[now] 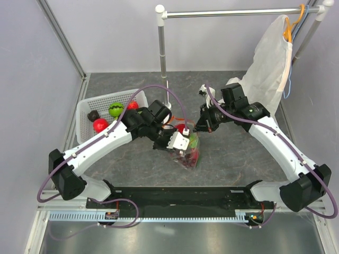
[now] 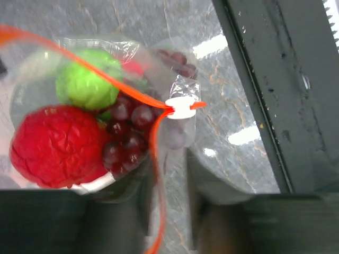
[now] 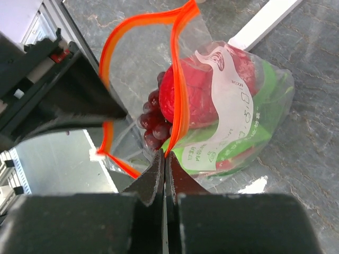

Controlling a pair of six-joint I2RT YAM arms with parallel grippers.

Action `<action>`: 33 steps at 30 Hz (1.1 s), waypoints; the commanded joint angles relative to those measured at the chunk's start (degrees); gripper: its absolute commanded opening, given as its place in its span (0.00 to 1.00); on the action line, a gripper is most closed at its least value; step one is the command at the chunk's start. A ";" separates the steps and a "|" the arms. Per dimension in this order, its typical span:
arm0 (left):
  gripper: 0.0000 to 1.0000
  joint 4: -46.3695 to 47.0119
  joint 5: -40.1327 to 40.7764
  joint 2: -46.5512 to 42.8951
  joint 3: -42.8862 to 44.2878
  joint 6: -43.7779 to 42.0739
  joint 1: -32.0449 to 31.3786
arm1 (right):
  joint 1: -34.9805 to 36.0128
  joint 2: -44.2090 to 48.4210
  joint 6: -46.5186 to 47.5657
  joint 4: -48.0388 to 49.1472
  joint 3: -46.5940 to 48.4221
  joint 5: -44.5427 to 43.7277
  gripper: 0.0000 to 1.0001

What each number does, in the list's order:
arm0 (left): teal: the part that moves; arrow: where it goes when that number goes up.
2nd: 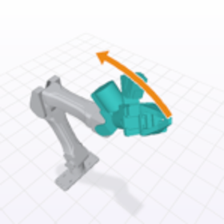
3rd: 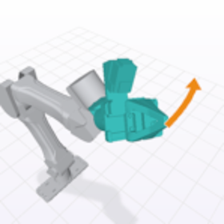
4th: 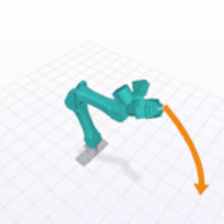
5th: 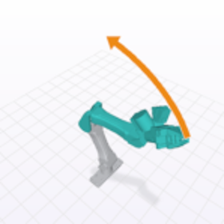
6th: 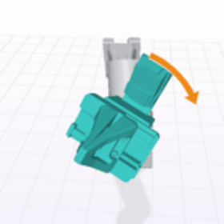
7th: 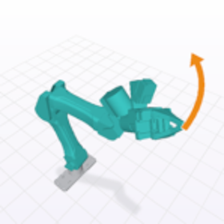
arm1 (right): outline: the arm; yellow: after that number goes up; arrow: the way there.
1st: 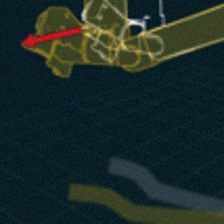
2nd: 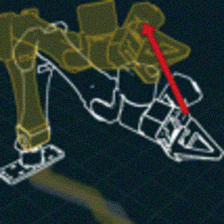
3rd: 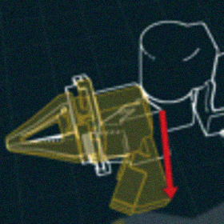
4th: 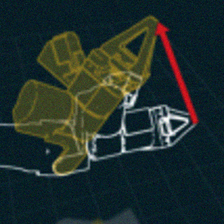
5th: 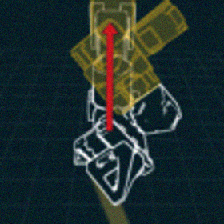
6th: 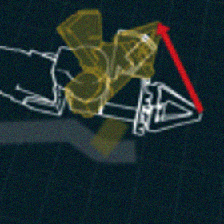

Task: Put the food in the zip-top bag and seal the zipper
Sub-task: Zip the zipper food storage bag at the center of the board.

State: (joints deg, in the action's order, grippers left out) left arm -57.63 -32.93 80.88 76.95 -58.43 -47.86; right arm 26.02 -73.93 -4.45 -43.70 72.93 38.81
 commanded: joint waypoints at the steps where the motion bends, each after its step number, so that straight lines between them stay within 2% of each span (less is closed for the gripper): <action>1: 0.21 3.49 -0.82 -2.65 1.89 1.30 -4.69 | 0.34 -1.04 0.94 4.15 3.71 3.37 0.00; 2: 0.10 3.49 -1.00 -3.18 2.33 2.44 -5.83 | 0.52 -1.82 0.85 5.46 4.06 3.73 0.00; 4: 0.03 4.01 -2.66 -4.15 4.17 6.91 -8.47 | 1.40 -2.97 -0.03 6.96 5.64 4.78 0.00; 9: 0.02 9.28 -5.21 -3.01 6.73 25.78 -9.18 | 4.56 -7.19 -1.44 11.53 11.44 5.05 0.02; 11: 0.02 14.45 -2.68 -3.10 3.85 30.99 -9.10 | 4.65 -8.07 -1.79 12.15 12.32 4.88 0.21; 12: 0.02 15.86 -0.67 -3.36 2.78 34.58 -8.75 | 4.22 -8.07 -1.27 11.72 12.68 4.53 0.40; 14: 0.02 19.72 0.14 -3.89 -0.29 37.15 -8.13 | 3.25 -6.50 0.66 9.70 11.89 3.22 0.58; 15: 0.02 20.79 0.06 -4.06 -0.83 40.04 -6.83 | 1.59 -5.53 3.02 9.08 10.41 2.68 0.75; 18: 0.02 22.99 -3.44 -3.28 -0.48 45.07 -2.44 | -3.58 -0.35 8.90 6.79 6.81 2.59 0.87; 21: 0.02 23.87 -4.95 -1.96 1.18 46.57 -0.23 | -6.59 5.80 15.14 4.60 2.86 2.24 0.87; 25: 0.02 24.32 -6.27 0.49 3.82 47.62 1.01 | -7.04 17.12 19.82 4.15 -4.53 2.85 0.83; 30: 0.02 25.98 -9.52 2.26 5.93 47.80 2.24 | -7.04 29.16 15.97 10.02 -14.90 4.88 0.78; 33: 0.02 26.43 -10.22 2.44 7.07 47.01 2.24 | -7.04 32.17 17.98 13.11 -18.43 4.08 0.73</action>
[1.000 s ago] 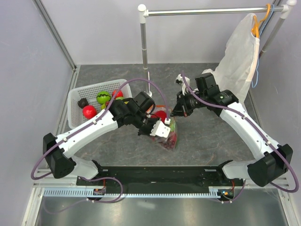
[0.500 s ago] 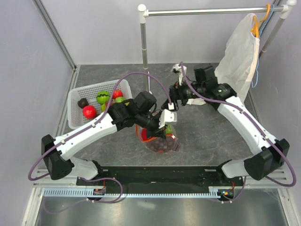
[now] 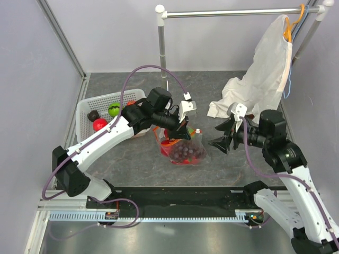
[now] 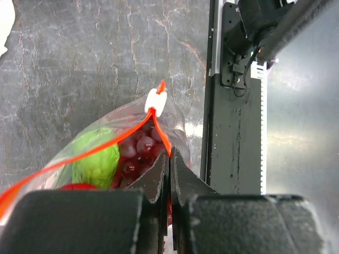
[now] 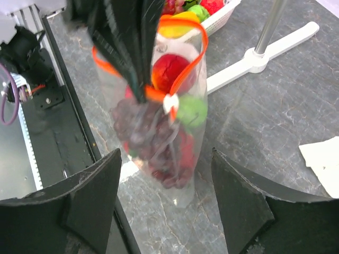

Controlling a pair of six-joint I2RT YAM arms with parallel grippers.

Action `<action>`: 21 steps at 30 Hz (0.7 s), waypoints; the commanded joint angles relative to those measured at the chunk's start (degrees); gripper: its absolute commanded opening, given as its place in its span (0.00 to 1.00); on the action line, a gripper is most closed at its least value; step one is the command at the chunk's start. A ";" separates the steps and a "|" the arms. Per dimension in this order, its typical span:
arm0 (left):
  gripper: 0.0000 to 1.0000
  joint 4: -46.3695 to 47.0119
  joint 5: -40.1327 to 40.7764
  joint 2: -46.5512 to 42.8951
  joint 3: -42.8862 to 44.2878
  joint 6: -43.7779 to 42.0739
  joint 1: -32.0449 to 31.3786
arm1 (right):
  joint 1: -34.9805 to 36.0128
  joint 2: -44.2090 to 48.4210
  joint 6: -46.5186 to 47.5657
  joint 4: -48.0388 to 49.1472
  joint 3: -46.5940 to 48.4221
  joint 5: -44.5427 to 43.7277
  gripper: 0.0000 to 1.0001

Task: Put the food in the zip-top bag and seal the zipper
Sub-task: Zip the zipper food storage bag at the center of the board.

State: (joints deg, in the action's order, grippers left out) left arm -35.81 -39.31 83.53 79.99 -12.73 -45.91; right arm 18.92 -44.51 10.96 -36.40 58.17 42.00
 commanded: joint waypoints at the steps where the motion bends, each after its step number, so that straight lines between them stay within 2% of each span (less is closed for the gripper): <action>1: 0.02 4.61 -4.37 -0.21 4.65 0.96 0.30 | -0.02 2.94 3.36 6.43 -4.20 1.07 0.73; 5: 0.02 4.61 -7.88 -0.91 4.39 -1.24 0.30 | 0.07 3.12 4.86 9.24 -7.36 1.77 0.67; 16: 0.02 3.20 -6.04 -2.40 0.17 -5.46 0.38 | 0.15 -1.63 1.00 19.07 -9.83 7.75 0.64; 21: 0.02 2.68 -6.04 -2.58 -0.44 -6.16 0.38 | 0.51 -4.26 -0.42 22.69 -9.92 9.42 0.58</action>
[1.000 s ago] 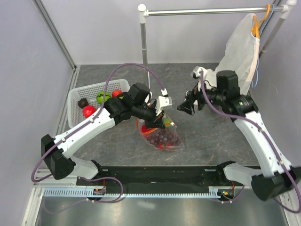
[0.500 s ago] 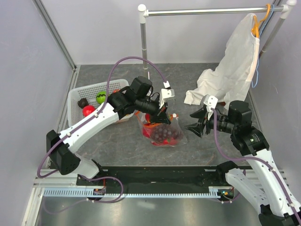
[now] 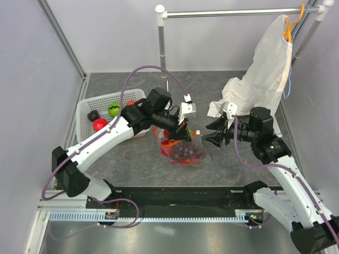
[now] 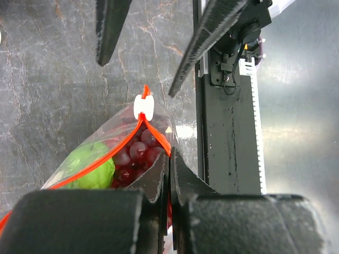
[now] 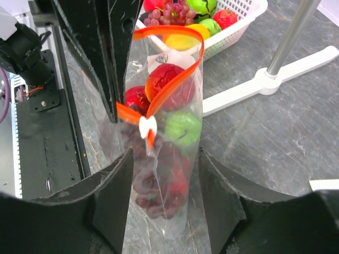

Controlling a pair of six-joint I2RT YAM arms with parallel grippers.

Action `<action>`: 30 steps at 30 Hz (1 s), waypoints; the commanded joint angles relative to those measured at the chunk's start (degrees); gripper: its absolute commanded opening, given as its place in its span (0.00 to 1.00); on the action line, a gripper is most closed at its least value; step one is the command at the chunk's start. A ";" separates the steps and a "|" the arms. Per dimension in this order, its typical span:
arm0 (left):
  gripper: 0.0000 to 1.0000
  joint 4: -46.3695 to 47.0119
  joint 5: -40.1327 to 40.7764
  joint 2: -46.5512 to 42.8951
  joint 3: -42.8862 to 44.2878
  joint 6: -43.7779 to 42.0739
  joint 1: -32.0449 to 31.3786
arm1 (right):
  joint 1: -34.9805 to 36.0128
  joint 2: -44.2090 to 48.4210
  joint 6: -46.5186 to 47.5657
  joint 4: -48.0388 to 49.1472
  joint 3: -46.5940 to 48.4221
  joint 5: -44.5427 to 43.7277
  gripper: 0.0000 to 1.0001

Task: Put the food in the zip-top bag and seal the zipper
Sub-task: Zip the zipper food storage bag at the center of the board.

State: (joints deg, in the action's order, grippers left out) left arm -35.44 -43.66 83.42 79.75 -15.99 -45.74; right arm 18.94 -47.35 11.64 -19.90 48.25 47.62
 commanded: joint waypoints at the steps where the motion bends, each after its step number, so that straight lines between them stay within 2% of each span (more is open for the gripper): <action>1: 0.02 2.22 -1.52 -2.38 -0.29 -3.26 0.12 | 0.48 -1.69 -0.66 6.10 0.26 4.15 0.56; 4: 0.02 2.31 -1.43 -2.21 -0.12 -3.52 0.12 | 0.75 -3.01 -0.21 5.66 0.70 5.64 0.51; 12: 0.02 2.39 -1.60 -1.77 0.32 -4.22 0.30 | 4.53 -2.74 4.88 3.55 -0.87 3.28 0.53; 15: 0.02 2.31 -1.96 -1.77 0.15 -4.66 0.30 | 5.23 -3.10 5.76 3.47 -1.14 1.96 0.45; 16: 0.02 2.31 -1.96 -1.77 0.15 -4.67 0.30 | 5.23 -3.44 5.76 3.55 -0.97 1.69 0.37; 21: 0.02 2.39 -2.04 -1.86 0.06 -4.67 0.38 | 5.32 -4.15 6.47 2.76 -0.61 0.90 0.21; 25: 0.02 2.39 -1.78 -1.94 -0.20 -4.84 0.30 | 5.32 -4.06 6.29 2.76 -0.44 0.81 0.00; 26: 0.03 2.39 -1.61 -2.03 -0.29 -4.75 0.30 | 5.32 -3.89 6.29 2.76 -0.35 0.64 0.00; 29: 0.23 2.13 -0.29 -2.91 -0.12 -5.28 0.47 | 5.23 -3.10 6.47 2.85 -0.44 0.37 0.00; 30: 0.38 1.87 0.15 -3.17 0.49 -5.63 0.65 | 5.32 -2.92 6.47 2.76 -0.35 0.37 0.00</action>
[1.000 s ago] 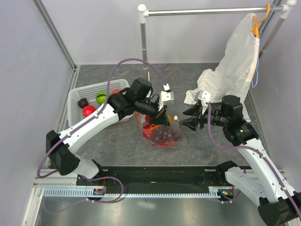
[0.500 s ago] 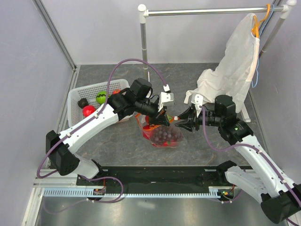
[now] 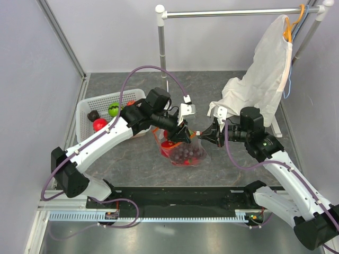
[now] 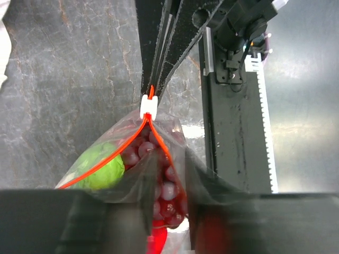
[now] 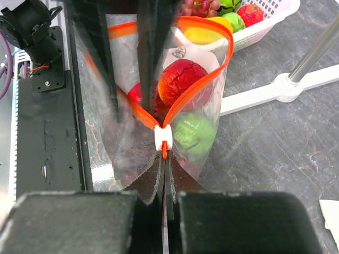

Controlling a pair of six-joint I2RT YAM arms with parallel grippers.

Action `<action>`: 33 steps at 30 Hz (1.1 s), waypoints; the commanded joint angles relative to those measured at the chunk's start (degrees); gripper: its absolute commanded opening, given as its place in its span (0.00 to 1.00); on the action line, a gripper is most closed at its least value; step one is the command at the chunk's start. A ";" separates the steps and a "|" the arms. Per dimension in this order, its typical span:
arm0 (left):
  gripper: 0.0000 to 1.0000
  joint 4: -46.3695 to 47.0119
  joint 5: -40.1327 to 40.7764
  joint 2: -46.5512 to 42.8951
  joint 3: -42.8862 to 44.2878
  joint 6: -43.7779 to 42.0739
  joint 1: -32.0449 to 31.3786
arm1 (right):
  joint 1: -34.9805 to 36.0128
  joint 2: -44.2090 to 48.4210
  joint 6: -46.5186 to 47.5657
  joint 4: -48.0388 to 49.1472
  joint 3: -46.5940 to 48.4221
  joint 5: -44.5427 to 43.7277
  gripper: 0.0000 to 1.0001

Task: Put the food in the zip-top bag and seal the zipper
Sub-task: Zip the zipper food storage bag at the center of the board.

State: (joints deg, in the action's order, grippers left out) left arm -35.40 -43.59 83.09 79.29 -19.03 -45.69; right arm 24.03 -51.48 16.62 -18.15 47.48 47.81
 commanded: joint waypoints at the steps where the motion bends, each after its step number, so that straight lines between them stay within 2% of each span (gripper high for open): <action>1: 0.44 1.91 1.13 -3.45 1.31 -2.86 1.04 | 0.23 1.38 1.57 1.01 0.42 0.09 0.00; 3: 0.57 2.00 2.10 -4.07 2.79 -4.86 1.39 | 0.14 1.82 1.83 0.93 0.59 0.09 0.00; 6: 0.63 3.84 2.55 -4.95 3.51 -7.33 1.40 | 0.23 2.26 2.19 0.75 0.94 -0.17 0.00; 19: 0.66 7.01 7.82 1.72 6.05 -9.98 -4.32 | 0.23 2.97 0.43 0.66 1.91 -1.58 0.00; 25: 0.57 7.36 8.09 3.57 7.20 -8.92 -4.58 | 0.23 3.49 0.43 0.57 1.73 -2.02 0.00; 29: 0.33 7.36 7.74 3.40 6.15 -9.19 -4.49 | 0.23 3.49 -0.10 0.49 1.82 -2.37 0.00; 31: 0.25 7.01 7.47 2.61 5.10 -9.62 -4.58 | 0.23 3.58 -0.45 0.49 1.82 -2.81 0.00; 33: 0.22 6.83 7.03 1.82 3.78 -9.89 -4.41 | 0.23 3.58 -0.54 0.31 1.73 -3.07 0.00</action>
State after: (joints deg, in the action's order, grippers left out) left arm -30.33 -36.14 86.96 83.81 -26.89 -50.24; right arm 24.14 -49.17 16.69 -20.51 47.51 44.29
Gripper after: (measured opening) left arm 0.250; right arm 0.007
